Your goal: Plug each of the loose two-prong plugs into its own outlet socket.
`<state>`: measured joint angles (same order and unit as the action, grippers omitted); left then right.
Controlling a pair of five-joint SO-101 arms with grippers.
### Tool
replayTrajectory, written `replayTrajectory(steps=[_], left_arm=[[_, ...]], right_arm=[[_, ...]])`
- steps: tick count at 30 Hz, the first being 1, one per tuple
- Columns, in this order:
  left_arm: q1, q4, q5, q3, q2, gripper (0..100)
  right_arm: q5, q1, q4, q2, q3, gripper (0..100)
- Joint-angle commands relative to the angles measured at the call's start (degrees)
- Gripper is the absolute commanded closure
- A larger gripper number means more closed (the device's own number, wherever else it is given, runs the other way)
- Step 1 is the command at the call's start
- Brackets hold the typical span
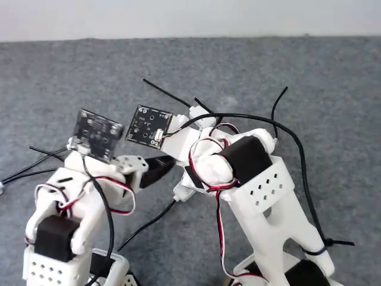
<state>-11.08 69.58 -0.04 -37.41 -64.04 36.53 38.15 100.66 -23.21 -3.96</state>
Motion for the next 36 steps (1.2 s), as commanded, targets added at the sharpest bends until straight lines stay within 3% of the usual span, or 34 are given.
replayTrajectory(steps=[1, 8, 14, 32, 36], left_arm=[[-2.5, -1.6, 0.9, 0.0, -3.6, 59], [-2.3, -1.1, 0.3, -3.9, -11.5, 59], [2.1, -1.2, -0.6, -3.8, -11.1, 59], [2.0, -2.1, -0.8, -2.7, -10.9, 59], [-1.8, -2.4, -0.9, -2.9, -10.7, 59]], right_arm=[[-0.8, -0.4, 2.2, -2.2, -3.5, 98.8], [-0.9, -0.7, 2.1, -2.2, -3.5, 98.8], [-1.8, -0.7, 2.2, -2.2, -3.2, 98.8], [-2.5, 0.9, 2.2, -2.2, -3.1, 98.8], [-2.5, 3.6, 2.2, -2.2, -3.2, 98.8]])
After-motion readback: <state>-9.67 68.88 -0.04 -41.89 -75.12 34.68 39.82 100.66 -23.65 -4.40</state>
